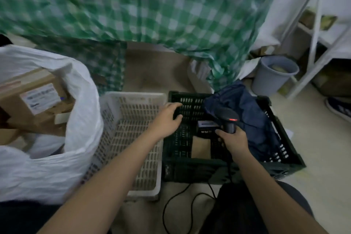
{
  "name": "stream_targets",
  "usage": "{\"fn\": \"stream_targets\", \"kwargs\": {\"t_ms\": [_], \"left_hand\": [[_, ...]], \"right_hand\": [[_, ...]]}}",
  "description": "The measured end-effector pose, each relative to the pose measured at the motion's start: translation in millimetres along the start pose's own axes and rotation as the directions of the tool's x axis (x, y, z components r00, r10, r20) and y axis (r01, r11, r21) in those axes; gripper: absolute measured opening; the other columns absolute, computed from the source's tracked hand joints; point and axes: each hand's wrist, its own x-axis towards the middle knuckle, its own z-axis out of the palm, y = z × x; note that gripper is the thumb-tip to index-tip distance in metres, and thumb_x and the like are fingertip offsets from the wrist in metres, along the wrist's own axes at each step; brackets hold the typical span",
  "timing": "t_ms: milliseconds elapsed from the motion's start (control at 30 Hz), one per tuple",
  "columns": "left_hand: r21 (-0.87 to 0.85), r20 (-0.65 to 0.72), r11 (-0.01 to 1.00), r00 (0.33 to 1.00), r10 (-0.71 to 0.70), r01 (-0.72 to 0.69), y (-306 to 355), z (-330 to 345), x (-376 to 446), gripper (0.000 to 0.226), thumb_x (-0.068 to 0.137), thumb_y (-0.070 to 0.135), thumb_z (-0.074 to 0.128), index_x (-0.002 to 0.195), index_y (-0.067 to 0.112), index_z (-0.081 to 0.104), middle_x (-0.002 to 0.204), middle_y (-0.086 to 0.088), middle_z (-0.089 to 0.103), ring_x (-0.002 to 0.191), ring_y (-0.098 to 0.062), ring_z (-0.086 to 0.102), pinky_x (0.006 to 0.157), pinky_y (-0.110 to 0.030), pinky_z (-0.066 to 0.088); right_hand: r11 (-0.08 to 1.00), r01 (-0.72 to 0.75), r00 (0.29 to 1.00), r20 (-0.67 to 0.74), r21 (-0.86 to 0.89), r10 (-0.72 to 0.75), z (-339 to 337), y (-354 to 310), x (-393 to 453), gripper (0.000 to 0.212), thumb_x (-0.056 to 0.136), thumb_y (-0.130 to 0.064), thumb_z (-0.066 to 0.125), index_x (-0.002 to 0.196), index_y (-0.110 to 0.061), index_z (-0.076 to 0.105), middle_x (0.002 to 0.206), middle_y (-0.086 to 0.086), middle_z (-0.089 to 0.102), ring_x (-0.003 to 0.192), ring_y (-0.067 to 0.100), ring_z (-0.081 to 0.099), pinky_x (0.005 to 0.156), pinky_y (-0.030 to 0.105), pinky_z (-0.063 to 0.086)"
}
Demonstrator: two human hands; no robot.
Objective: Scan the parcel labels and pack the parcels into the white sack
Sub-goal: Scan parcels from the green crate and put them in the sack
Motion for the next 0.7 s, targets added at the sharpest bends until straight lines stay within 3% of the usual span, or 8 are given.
{"fn": "stream_targets", "kwargs": {"t_ms": [133, 233, 433, 500, 633, 700], "left_hand": [[0.01, 0.133, 0.994, 0.985, -0.111, 0.11, -15.4, 68.6, 47.6, 0.046, 0.098, 0.027, 0.052, 0.142, 0.018, 0.041, 0.144, -0.006, 0.041, 0.126, -0.02, 0.046, 0.099, -0.023, 0.035], [0.017, 0.202, 0.985, 0.964, -0.171, 0.171, -31.4, 115.8, 77.4, 0.049, 0.097, 0.028, 0.054, 0.142, 0.016, 0.04, 0.142, -0.01, 0.042, 0.127, -0.024, 0.045, 0.105, -0.028, 0.036], [0.024, 0.234, 0.979, 0.951, -0.204, 0.204, -39.7, 172.4, 140.1, 0.059, 0.096, 0.032, 0.054, 0.148, 0.016, 0.03, 0.15, -0.01, 0.032, 0.133, -0.025, 0.04, 0.11, -0.034, 0.034], [0.013, 0.232, 0.984, 0.957, -0.176, 0.178, -36.1, 181.1, 160.5, 0.065, 0.097, 0.032, 0.052, 0.152, 0.017, 0.02, 0.156, -0.008, 0.02, 0.139, -0.027, 0.031, 0.114, -0.035, 0.028], [0.137, 0.31, 0.99, 0.947, -0.08, 0.038, -24.1, 197.4, 196.2, 0.084, 0.097, 0.034, 0.052, 0.153, 0.018, -0.009, 0.16, -0.003, -0.019, 0.147, -0.022, -0.012, 0.118, -0.035, 0.003], [0.19, 0.271, 0.982, 0.962, -0.039, -0.014, -16.9, 204.9, 212.9, 0.089, 0.097, 0.037, 0.052, 0.151, 0.014, -0.015, 0.158, -0.005, -0.023, 0.147, -0.023, -0.017, 0.119, -0.039, -0.001]], "right_hand": [[0.998, -0.058, 0.996, -0.06, -0.003, 0.058, -15.7, 25.4, 48.0, 0.018, 0.081, -0.009, 0.074, 0.081, -0.013, 0.057, 0.072, 0.009, 0.062, 0.058, 0.018, 0.056, 0.048, 0.026, 0.044], [0.997, -0.077, 0.994, -0.073, -0.019, 0.075, -21.9, 36.7, 81.5, 0.014, 0.082, -0.01, 0.073, 0.083, -0.011, 0.059, 0.07, 0.007, 0.062, 0.058, 0.015, 0.056, 0.047, 0.022, 0.045], [0.993, -0.108, 0.99, -0.09, 0.053, 0.112, -30.0, 49.1, 128.6, 0.012, 0.083, -0.009, 0.071, 0.084, -0.011, 0.059, 0.067, 0.005, 0.061, 0.055, 0.012, 0.053, 0.048, 0.02, 0.044], [0.988, -0.128, 0.987, -0.088, 0.085, 0.136, -29.3, 51.7, 139.0, 0.013, 0.083, -0.009, 0.071, 0.082, -0.012, 0.058, 0.065, 0.004, 0.059, 0.053, 0.011, 0.051, 0.046, 0.019, 0.043], [0.972, -0.181, 0.978, -0.073, 0.15, 0.193, -29.6, 56.7, 153.8, 0.014, 0.083, -0.008, 0.071, 0.082, -0.013, 0.057, 0.066, 0.004, 0.059, 0.057, 0.012, 0.053, 0.05, 0.022, 0.044], [0.961, -0.209, 0.972, -0.068, 0.181, 0.224, -31.1, 58.3, 158.9, 0.015, 0.083, -0.007, 0.071, 0.083, -0.013, 0.058, 0.067, 0.005, 0.06, 0.058, 0.013, 0.054, 0.052, 0.024, 0.045]]}}
